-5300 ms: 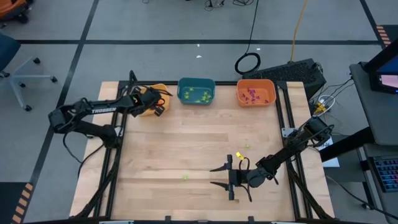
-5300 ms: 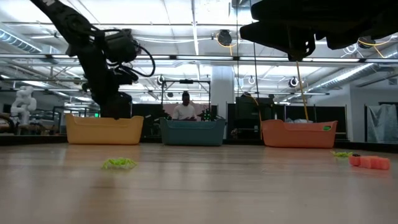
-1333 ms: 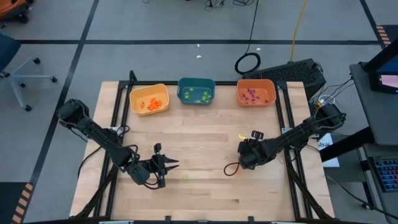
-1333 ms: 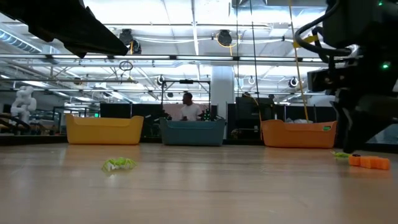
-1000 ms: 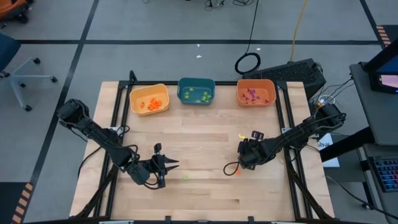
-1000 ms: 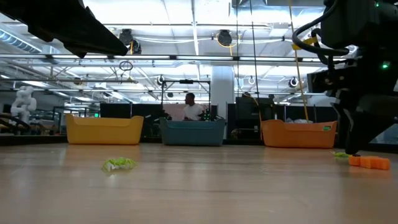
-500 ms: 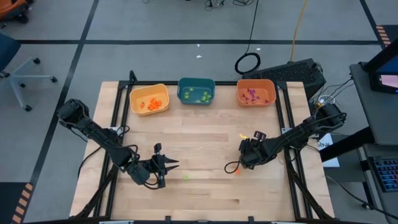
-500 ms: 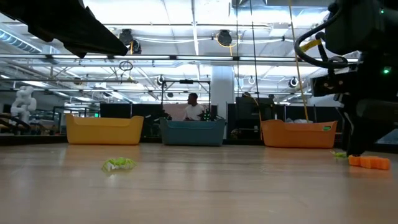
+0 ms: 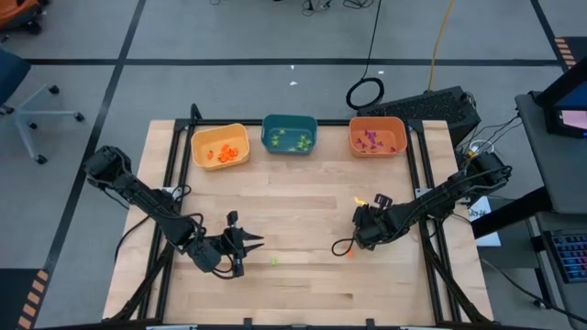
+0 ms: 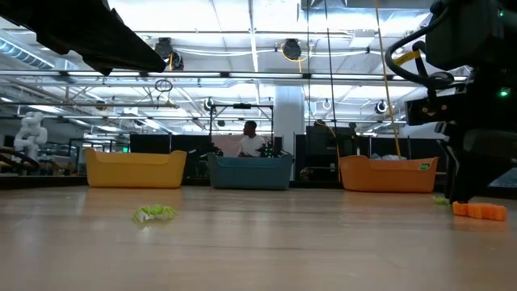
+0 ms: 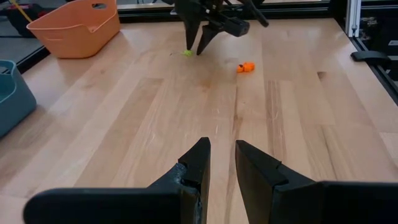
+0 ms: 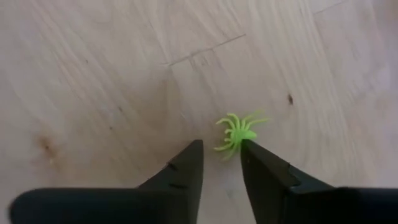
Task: Sort Halloween decoration
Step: Put the green spider toy into the blue bin
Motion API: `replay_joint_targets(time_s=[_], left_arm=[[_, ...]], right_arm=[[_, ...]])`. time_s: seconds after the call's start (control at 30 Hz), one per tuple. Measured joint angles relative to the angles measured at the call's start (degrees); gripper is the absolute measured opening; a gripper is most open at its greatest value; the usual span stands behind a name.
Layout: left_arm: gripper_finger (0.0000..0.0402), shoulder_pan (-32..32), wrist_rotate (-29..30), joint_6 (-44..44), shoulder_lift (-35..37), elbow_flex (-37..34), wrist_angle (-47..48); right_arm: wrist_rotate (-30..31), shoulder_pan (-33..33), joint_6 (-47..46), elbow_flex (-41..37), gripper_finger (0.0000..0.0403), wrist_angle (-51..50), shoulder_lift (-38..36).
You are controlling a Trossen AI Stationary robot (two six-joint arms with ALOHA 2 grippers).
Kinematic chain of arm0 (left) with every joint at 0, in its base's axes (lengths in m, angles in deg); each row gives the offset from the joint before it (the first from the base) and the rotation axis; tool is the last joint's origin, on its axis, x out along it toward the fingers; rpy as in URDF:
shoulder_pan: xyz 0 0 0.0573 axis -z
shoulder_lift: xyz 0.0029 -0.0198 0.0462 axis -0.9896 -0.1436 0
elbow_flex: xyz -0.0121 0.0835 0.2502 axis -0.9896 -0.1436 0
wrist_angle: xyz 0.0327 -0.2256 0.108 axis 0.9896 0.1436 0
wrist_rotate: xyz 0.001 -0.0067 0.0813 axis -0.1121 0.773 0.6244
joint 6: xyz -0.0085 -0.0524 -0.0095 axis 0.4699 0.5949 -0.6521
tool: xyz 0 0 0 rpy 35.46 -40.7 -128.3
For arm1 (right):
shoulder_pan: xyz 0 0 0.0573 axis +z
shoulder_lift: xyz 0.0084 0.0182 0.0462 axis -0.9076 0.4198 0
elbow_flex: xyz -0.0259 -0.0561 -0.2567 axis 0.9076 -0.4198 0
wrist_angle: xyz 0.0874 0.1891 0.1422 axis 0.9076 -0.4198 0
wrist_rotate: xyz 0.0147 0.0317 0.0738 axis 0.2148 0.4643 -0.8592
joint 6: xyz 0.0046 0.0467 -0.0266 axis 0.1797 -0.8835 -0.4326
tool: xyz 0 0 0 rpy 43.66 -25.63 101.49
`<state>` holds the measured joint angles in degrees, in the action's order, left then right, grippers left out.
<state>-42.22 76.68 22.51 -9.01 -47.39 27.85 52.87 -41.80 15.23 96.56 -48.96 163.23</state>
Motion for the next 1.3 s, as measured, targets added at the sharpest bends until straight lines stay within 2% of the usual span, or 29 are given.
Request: replay_joint_targets(time_s=[0.27, 0.33, 0.87, 1.17, 1.3], left_arm=[[0.0075, 0.0, 0.02, 0.0, 0.0, 0.0, 0.0], [0.0075, 0.0, 0.02, 0.0, 0.0, 0.0, -0.01], [0.0075, -0.02, 0.06, 0.0, 0.0, 0.0, 0.39], [0.0075, -0.02, 0.36, 0.0, 0.0, 0.0, 0.18], [0.0075, -0.78, 0.76, -1.86, -1.26, 0.0, -3.76]], right_arm=[[-1.17, 0.0, 0.2, -0.02, 0.0015, 0.4, 0.07], [-1.2, 0.0, 0.49, -0.04, 0.0005, 0.73, 0.09], [-1.08, 4.25, -1.14, -0.22, 0.0, 7.56, -0.33], [-1.27, 6.87, 1.06, -0.13, 0.0, 18.95, -0.9], [-1.0, 7.06, 3.14, -0.13, 0.0, 24.01, -0.9]])
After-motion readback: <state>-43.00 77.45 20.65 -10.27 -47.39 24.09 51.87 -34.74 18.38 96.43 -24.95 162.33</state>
